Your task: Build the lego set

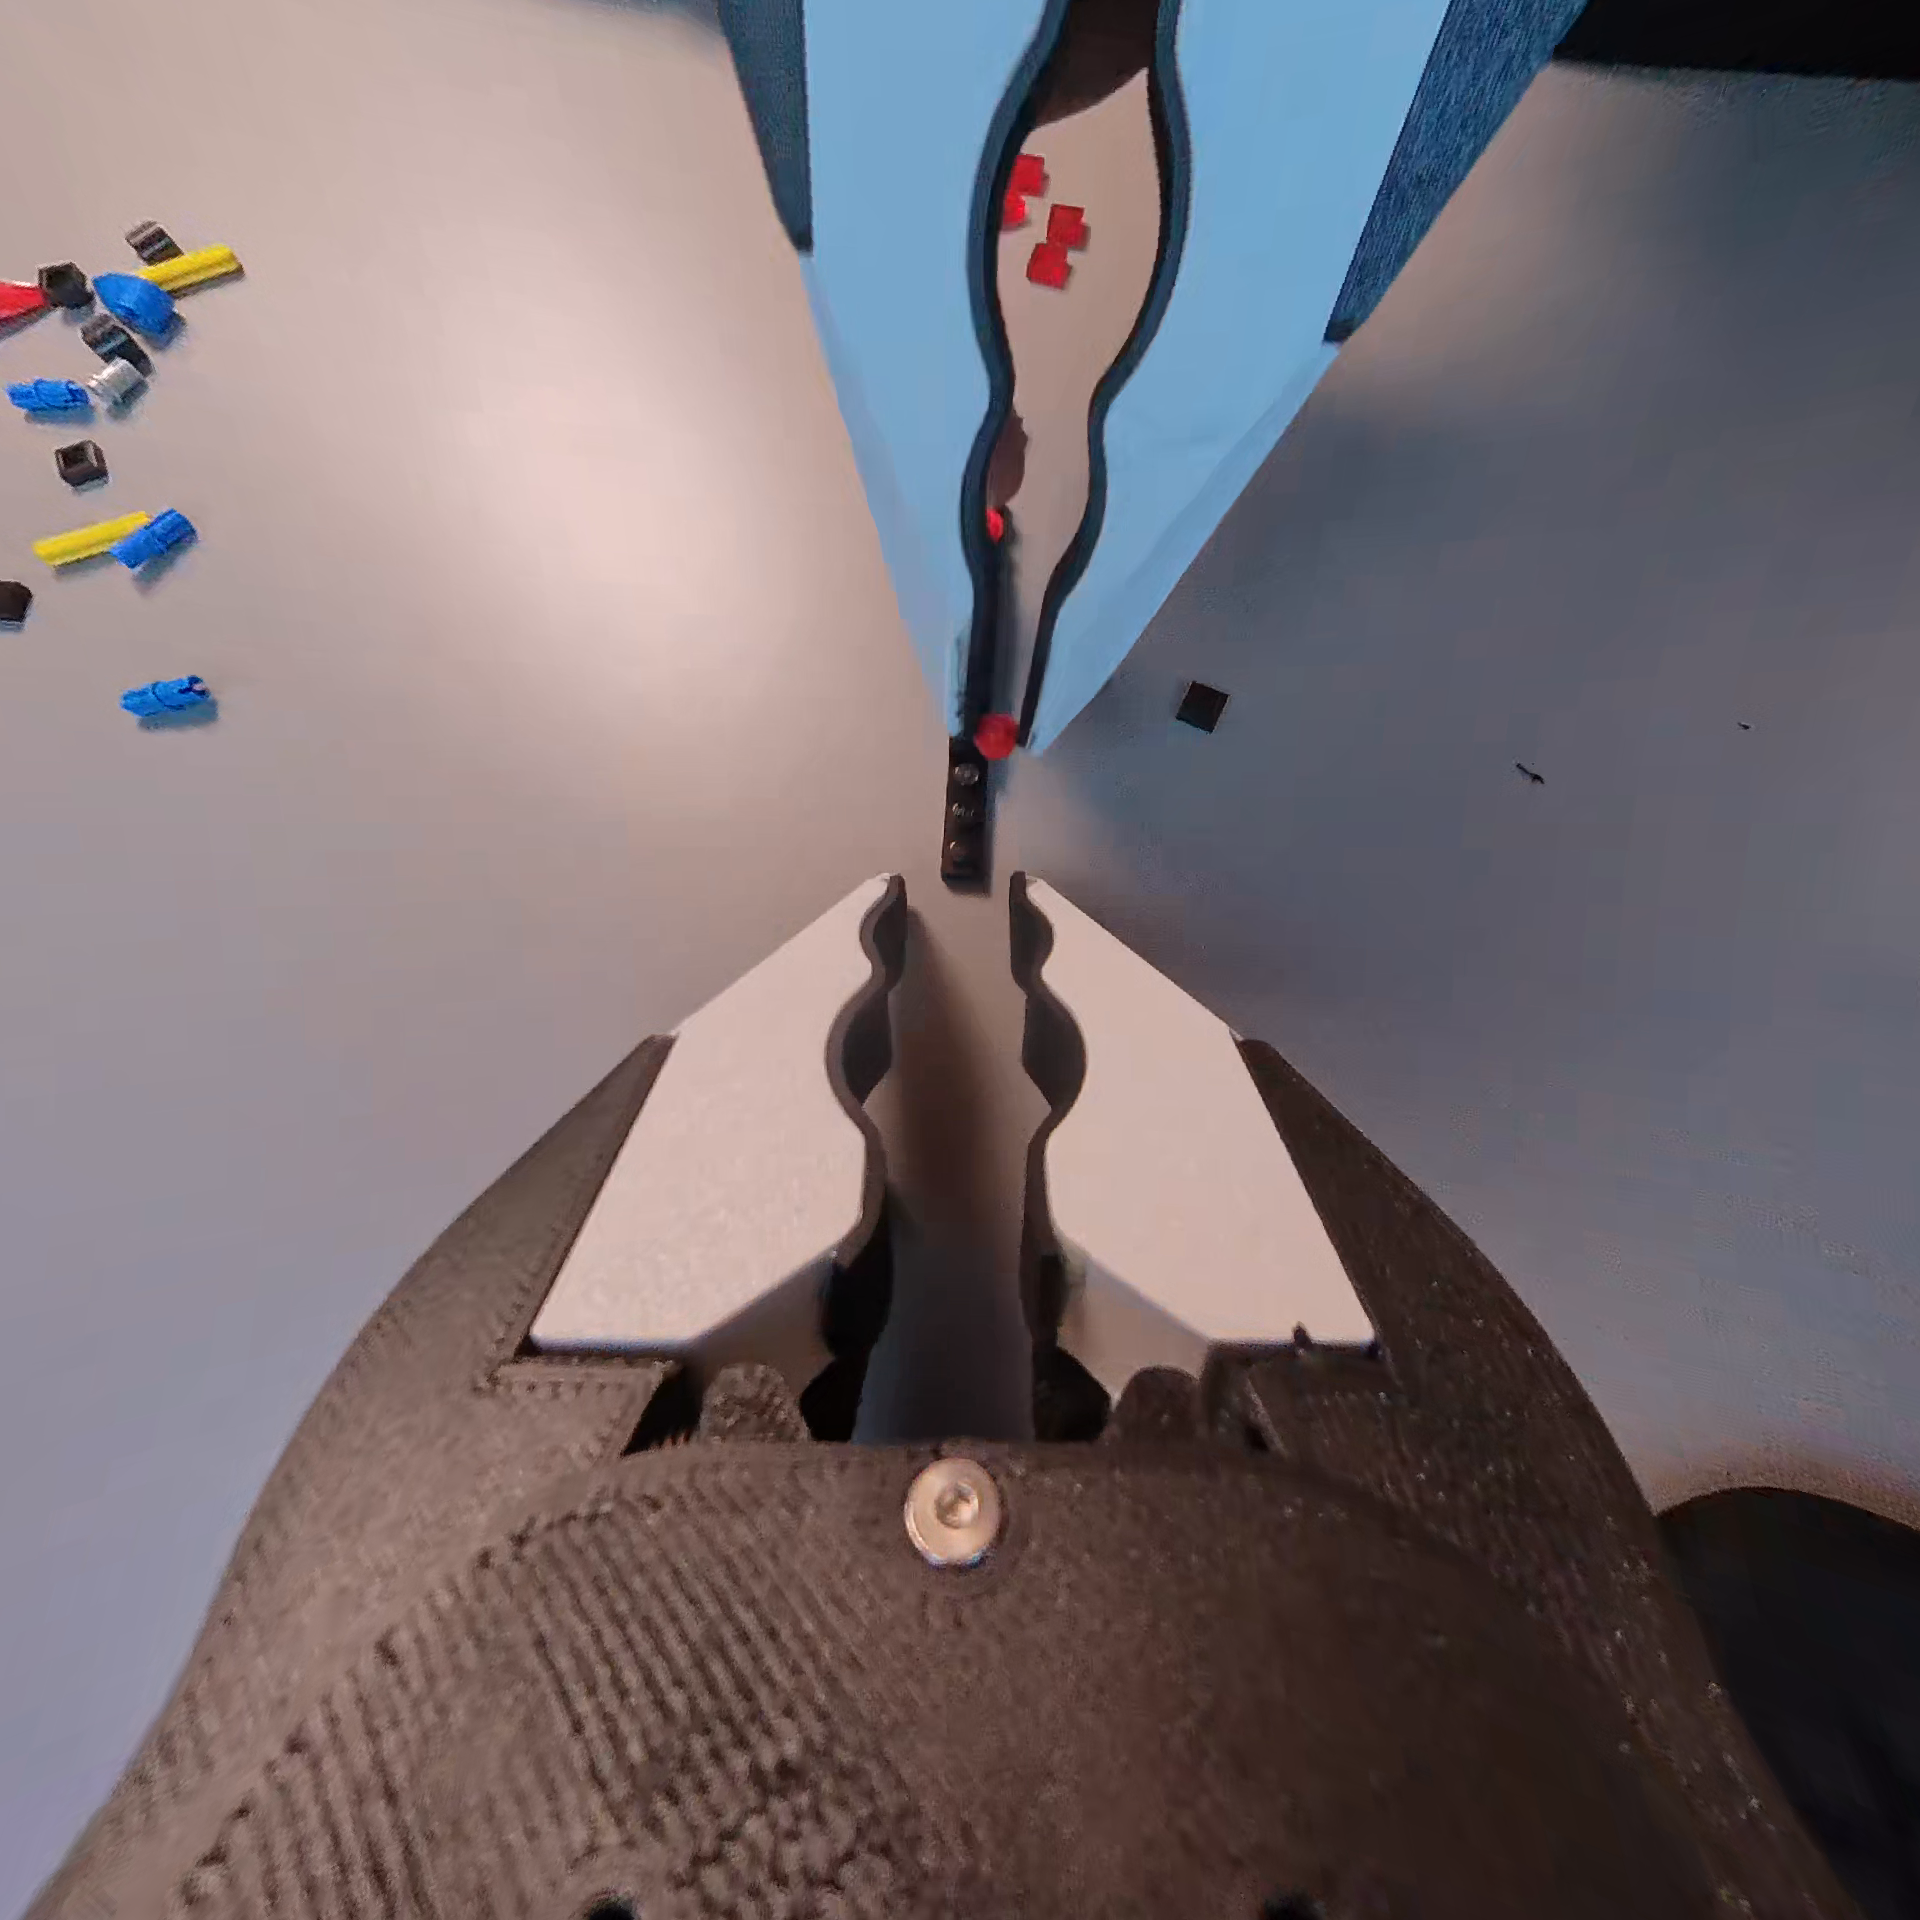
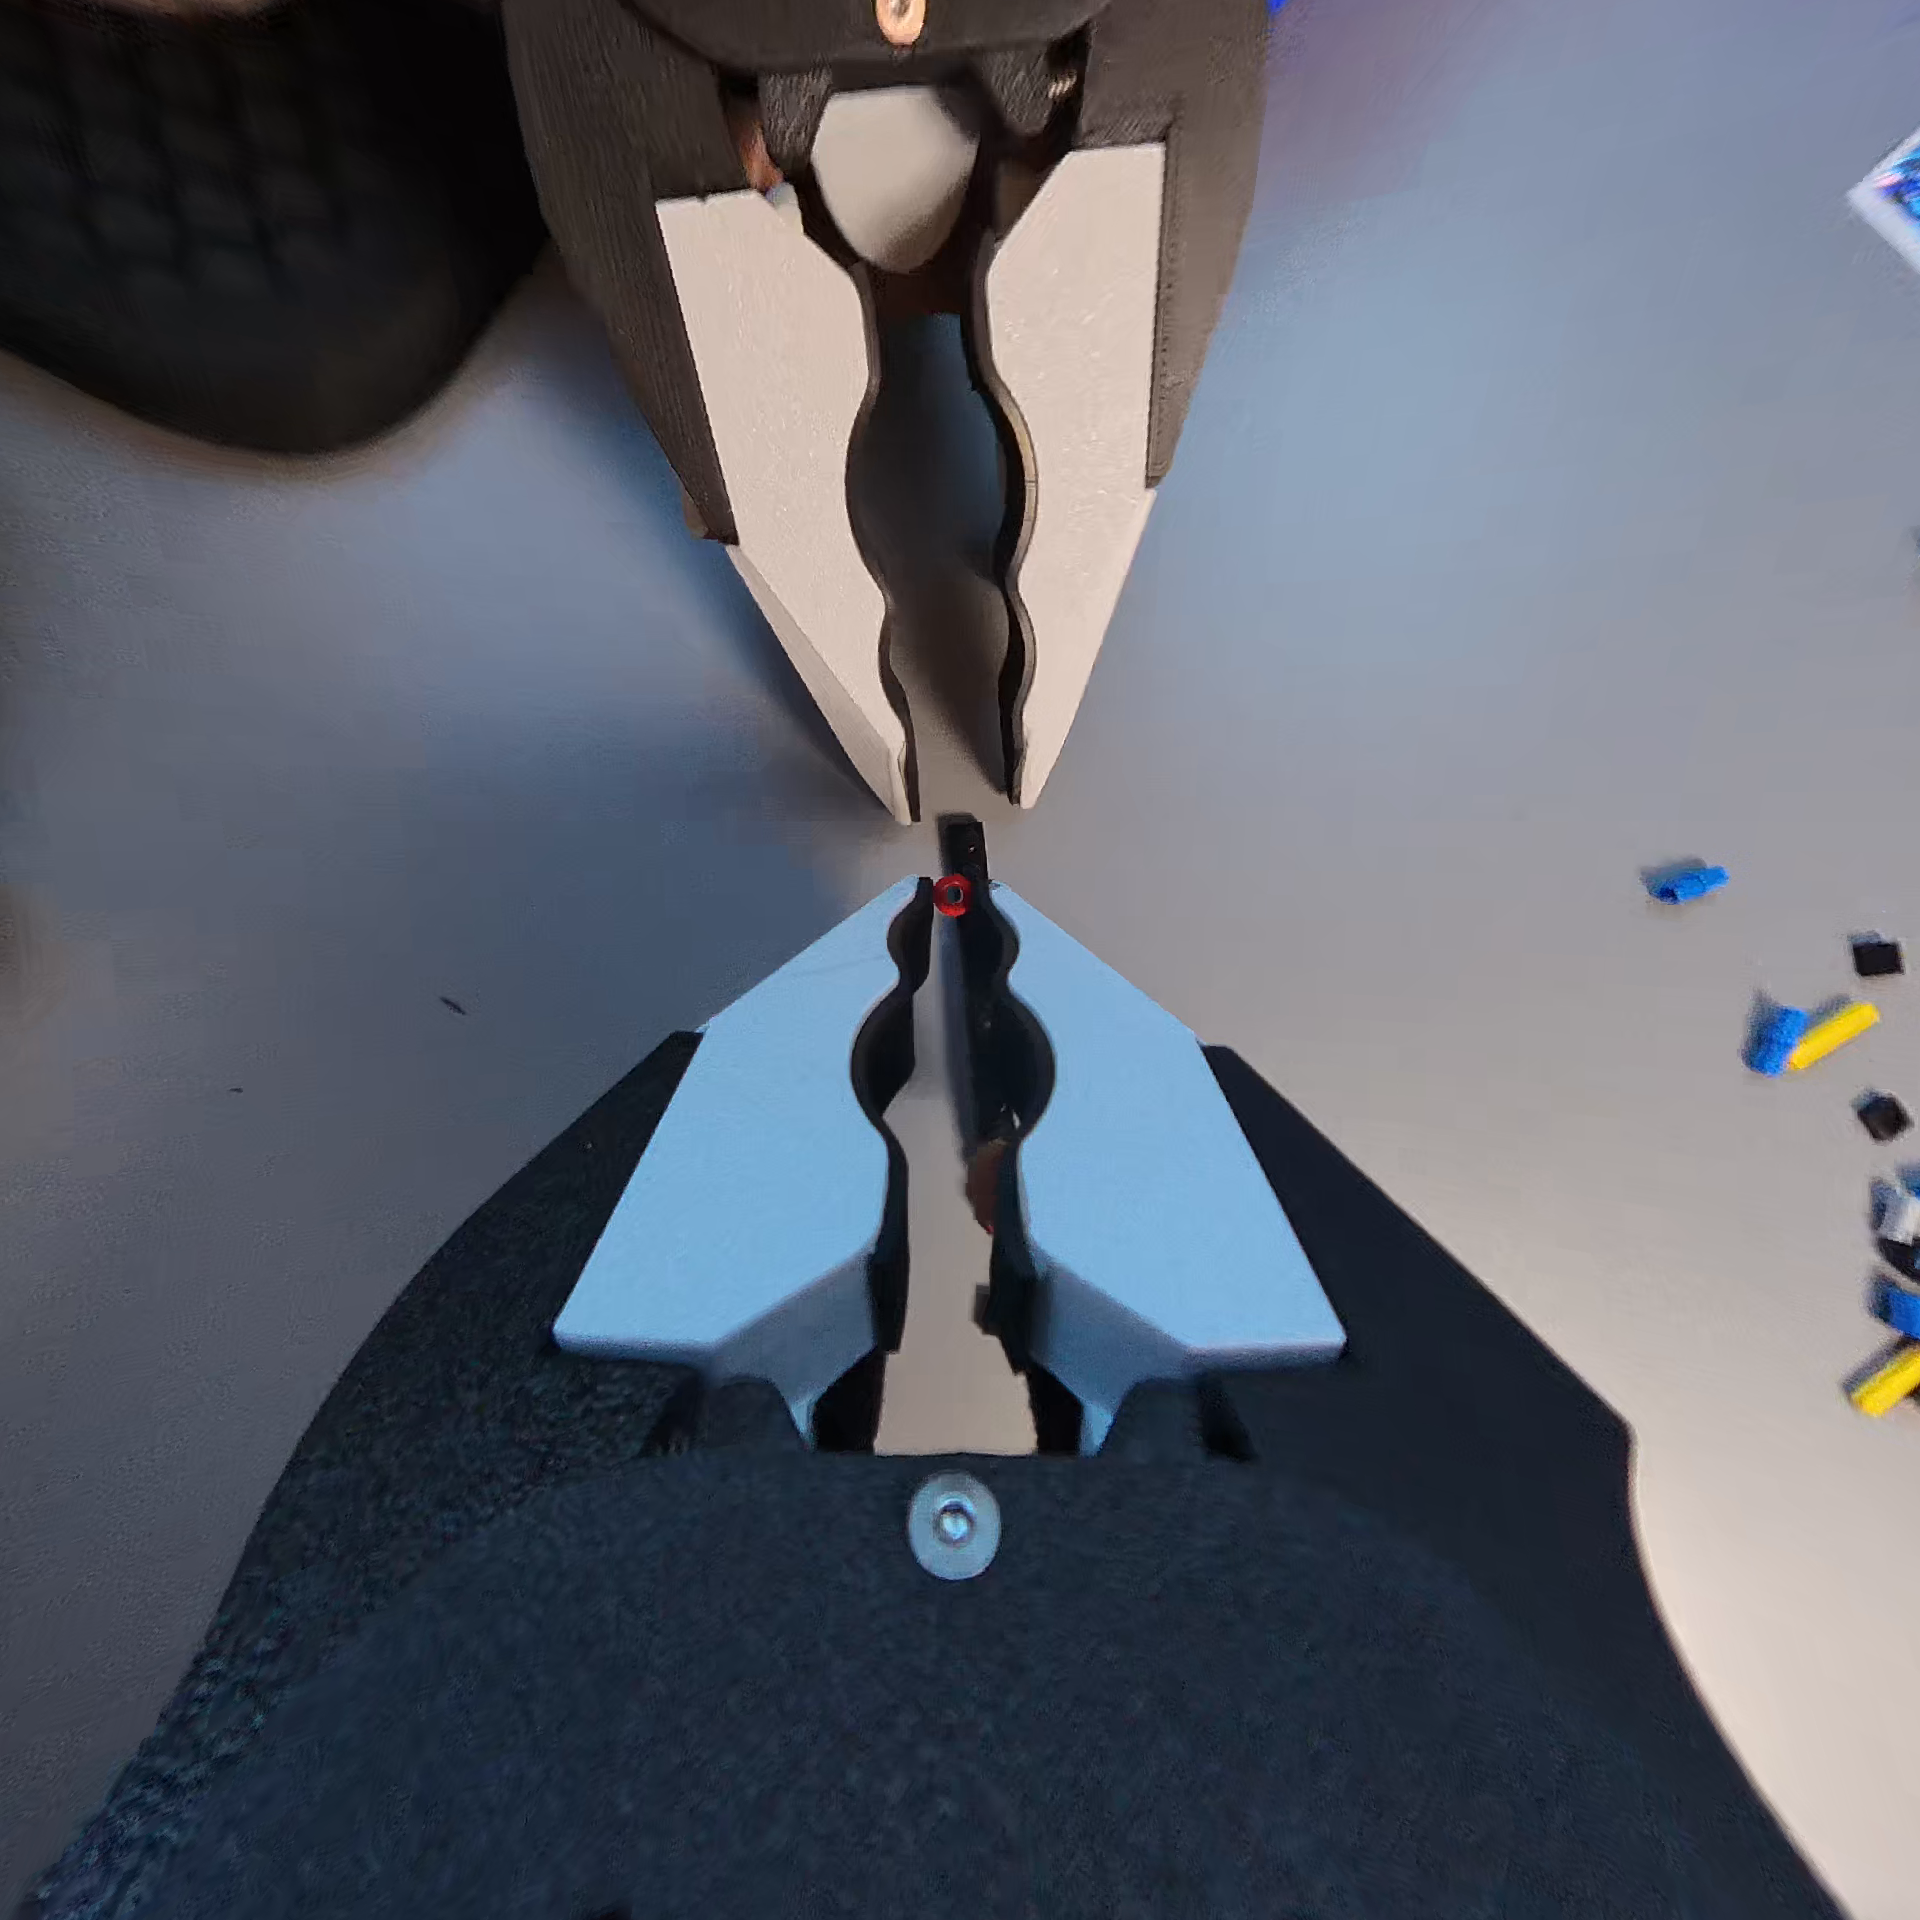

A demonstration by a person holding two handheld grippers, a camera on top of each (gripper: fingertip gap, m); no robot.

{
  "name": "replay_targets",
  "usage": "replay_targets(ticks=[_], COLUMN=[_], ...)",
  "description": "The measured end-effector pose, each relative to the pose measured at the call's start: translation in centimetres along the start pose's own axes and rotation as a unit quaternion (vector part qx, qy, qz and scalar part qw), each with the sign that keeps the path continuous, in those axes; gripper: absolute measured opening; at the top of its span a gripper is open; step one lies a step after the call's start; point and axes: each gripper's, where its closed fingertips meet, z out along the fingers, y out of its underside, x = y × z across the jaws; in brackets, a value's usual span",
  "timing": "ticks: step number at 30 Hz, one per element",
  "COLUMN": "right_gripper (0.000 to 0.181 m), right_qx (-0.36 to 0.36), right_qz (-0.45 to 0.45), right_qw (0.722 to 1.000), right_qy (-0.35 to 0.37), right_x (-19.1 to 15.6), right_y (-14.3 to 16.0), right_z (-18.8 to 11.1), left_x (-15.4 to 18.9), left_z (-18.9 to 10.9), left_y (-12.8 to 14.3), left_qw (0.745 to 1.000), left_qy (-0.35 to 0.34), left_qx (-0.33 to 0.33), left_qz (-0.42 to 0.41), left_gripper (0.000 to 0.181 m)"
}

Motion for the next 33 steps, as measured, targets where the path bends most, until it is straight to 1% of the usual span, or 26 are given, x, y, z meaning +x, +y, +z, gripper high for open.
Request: replay_targets(ticks=[3,7,13,22,25,27,29,31,33], right_gripper=[0.004,0.004,0.004,0.004,0.005,0.005,0.004,0.004,0.005], right_qx=[-0.033,-0.055,-0.072,-0.070,-0.022,0.023,0.055,0.065,0.062], right_qz=[-0.021,-0.024,-0.026,-0.019,0.020,0.056,0.080,0.084,0.083], right_qw=[0.999,0.998,0.997,0.997,0.999,0.998,0.995,0.994,0.995], right_qy=[-0.003,-0.014,-0.019,-0.024,-0.030,-0.021,-0.008,0.004,0.001], right_x=[0.4,0.5,0.3,0.2,0.9,2.4,3.9,4.7,4.6], right_y=[0.1,0.6,1.3,1.4,0.0,-1.4,-2.2,-2.4,-2.4], right_z=[1.0,1.2,1.3,1.2,-0.2,-2.2,-4.1,-5.4,-5.9], left_x=[0.1,0.1,0.2,0.3,0.3,0.3,0.3,0.2,0.3], left_z=[0.1,0.3,0.5,0.6,0.6,0.6,0.6,0.6,0.7], left_y=[-0.1,-0.2,-0.4,-0.5,-0.5,-0.5,-0.5,-0.5,-0.6], left_qw=[1.000,1.000,1.000,1.000,1.000,1.000,1.000,1.000,1.000], left_qy=[0.002,0.004,0.001,-0.001,-0.002,-0.002,-0.001,-0.001,-0.002], left_qx=[0.002,0.006,0.008,0.010,0.010,0.011,0.011,0.012,0.012], left_qz=[0.000,-0.001,0.007,0.014,0.015,0.015,0.014,0.015,0.016], left_gripper=[0.016,0.014,0.009,0.006,0.005,0.006,0.006,0.006,0.006])
